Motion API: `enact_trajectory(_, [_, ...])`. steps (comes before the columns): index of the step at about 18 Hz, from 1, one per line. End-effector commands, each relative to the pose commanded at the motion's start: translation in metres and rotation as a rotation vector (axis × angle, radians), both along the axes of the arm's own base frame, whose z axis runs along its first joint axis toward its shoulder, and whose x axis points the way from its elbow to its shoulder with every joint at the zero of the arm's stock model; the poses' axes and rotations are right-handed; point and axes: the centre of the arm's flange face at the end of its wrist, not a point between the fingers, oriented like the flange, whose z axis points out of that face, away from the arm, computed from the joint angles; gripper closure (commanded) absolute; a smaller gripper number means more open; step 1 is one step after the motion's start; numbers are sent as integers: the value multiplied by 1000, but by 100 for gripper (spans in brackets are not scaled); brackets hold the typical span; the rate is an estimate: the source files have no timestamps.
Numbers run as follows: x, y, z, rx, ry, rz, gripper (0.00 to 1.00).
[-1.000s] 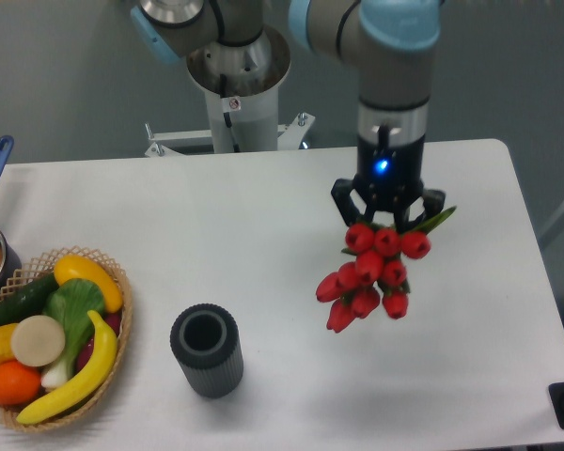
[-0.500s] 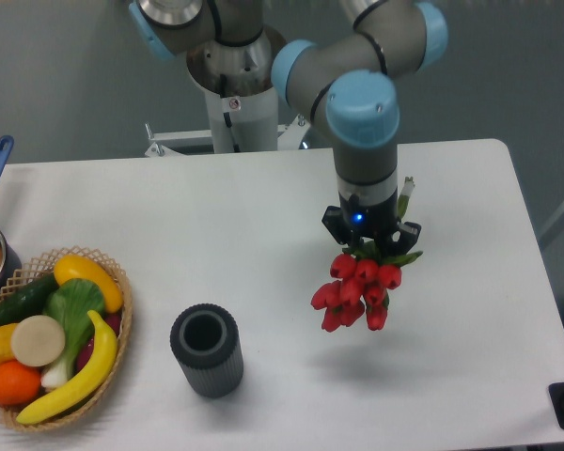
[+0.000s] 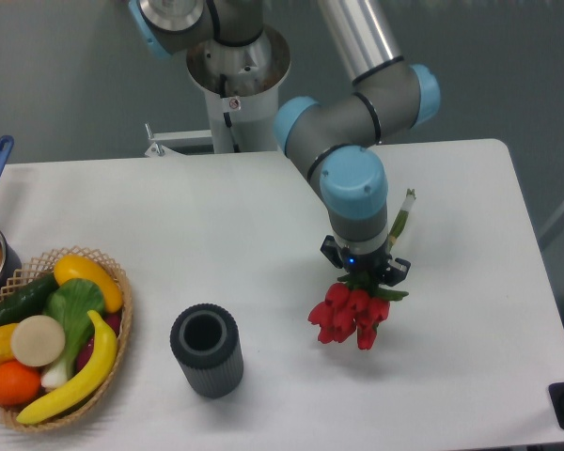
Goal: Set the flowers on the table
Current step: 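Lower the red tulips onto the table and open the gripper, then lift the open gripper up away from the tulips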
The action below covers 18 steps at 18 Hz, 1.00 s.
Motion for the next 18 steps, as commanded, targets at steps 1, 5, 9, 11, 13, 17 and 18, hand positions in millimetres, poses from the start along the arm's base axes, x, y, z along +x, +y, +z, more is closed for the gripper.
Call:
enact_trajectory(1, [-2,1,-4,-3,-4,0,55])
enact_trajectory(5, [-7,4,-5,0,-3,-2,37])
enact_trajectory(9, [-7,4,-4,-2,-1,-11,27])
enact_trajectory(11, [-7,4,-1,4,4,-11,14])
enact_trajectory(13, [-7,1,13,19,18,-9,1])
enact_trajectory(17, [4,-28,30,26,17,-11,0])
enact_trajectory(18, [8,-34,58,63,41,-25,0])
